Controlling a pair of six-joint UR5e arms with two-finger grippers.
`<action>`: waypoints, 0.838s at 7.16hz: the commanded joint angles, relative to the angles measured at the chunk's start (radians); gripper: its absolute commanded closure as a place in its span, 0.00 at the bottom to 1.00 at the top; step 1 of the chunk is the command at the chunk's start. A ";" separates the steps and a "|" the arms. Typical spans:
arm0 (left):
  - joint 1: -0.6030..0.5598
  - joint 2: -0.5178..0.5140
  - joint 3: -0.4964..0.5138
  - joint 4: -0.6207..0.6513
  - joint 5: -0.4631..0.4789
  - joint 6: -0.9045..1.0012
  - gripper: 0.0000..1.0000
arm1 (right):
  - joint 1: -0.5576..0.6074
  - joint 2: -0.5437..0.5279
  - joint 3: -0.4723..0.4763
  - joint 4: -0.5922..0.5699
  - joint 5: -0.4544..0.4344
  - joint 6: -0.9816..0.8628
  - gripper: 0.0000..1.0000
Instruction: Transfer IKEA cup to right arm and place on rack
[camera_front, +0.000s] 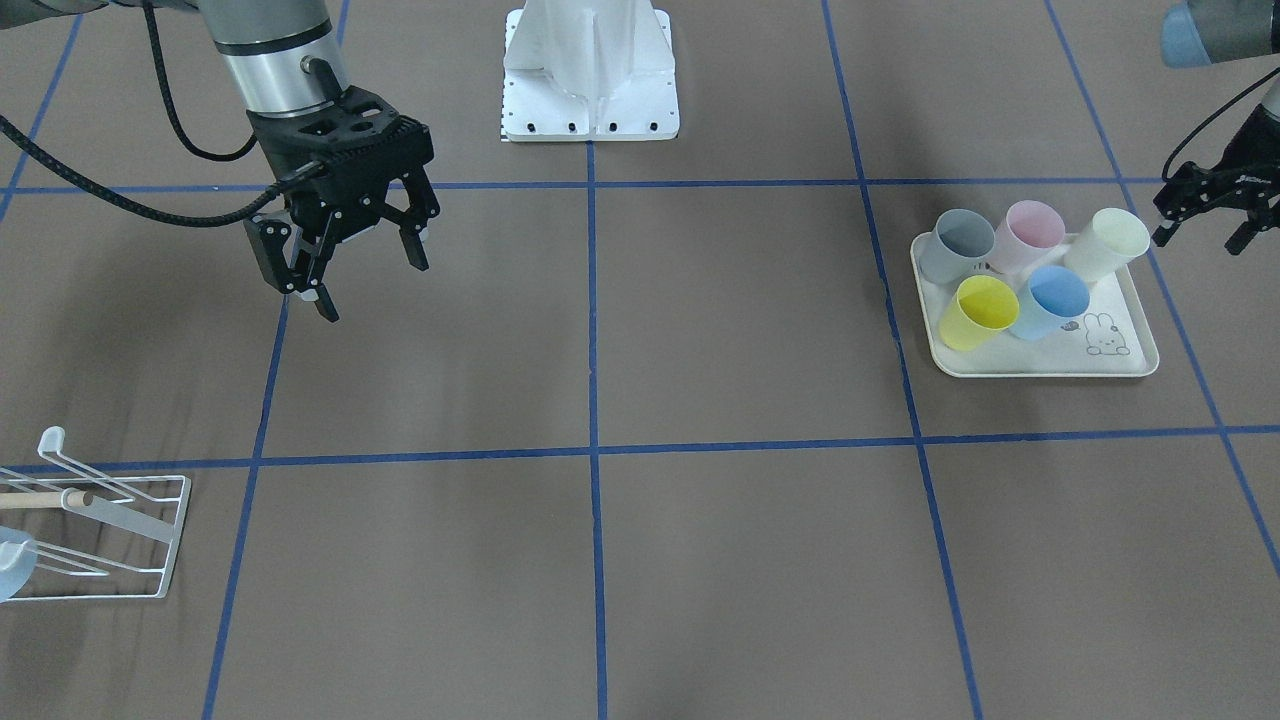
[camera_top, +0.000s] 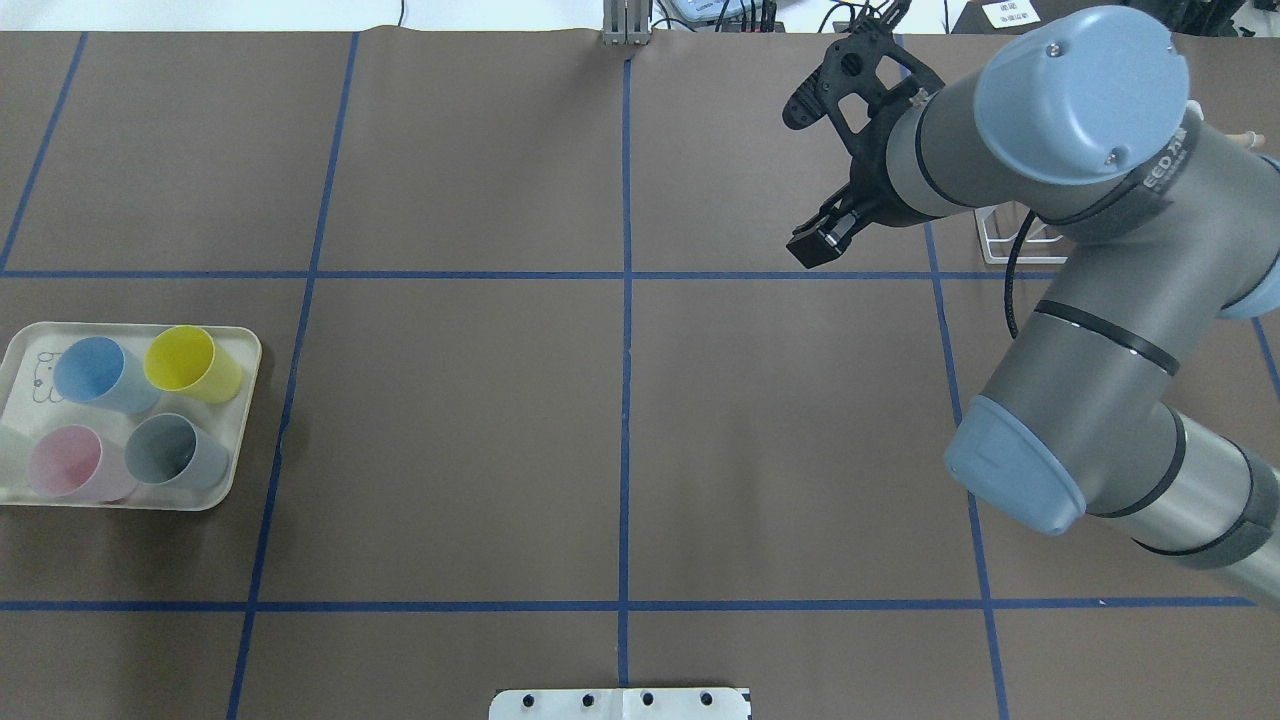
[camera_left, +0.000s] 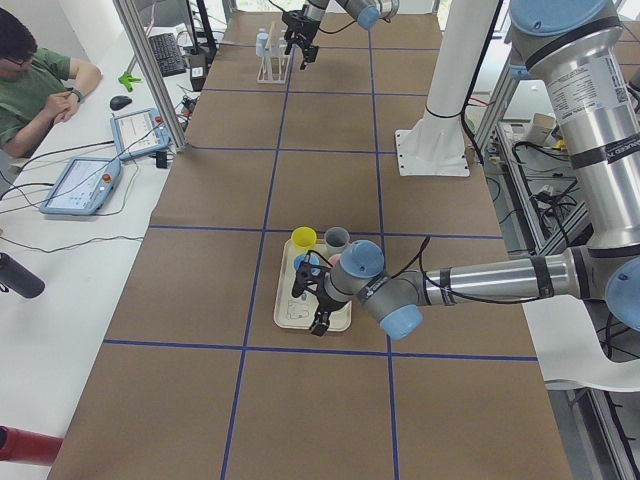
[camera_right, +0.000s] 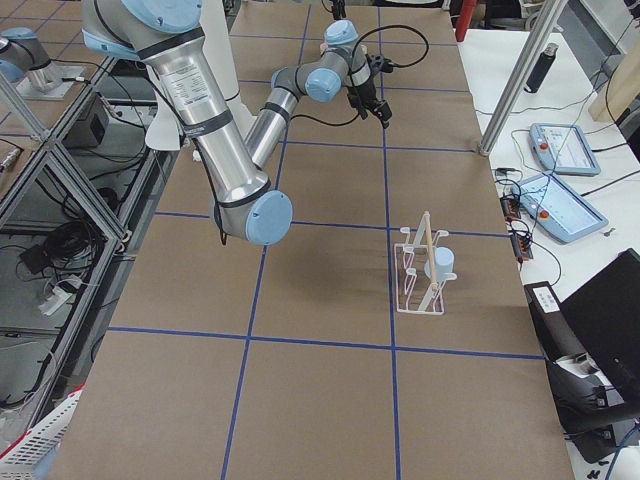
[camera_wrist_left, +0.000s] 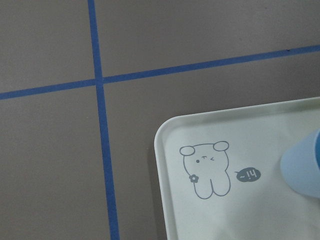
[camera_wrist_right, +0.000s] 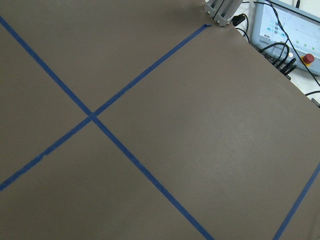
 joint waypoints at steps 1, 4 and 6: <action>0.004 0.011 0.011 -0.014 -0.013 -0.004 0.00 | -0.010 0.006 0.001 -0.009 -0.002 0.007 0.00; 0.033 0.020 0.011 -0.014 -0.062 -0.004 0.00 | -0.019 0.004 -0.001 -0.009 -0.005 0.007 0.00; 0.053 0.020 0.013 -0.014 -0.067 -0.004 0.17 | -0.020 -0.002 -0.001 -0.009 -0.008 0.007 0.00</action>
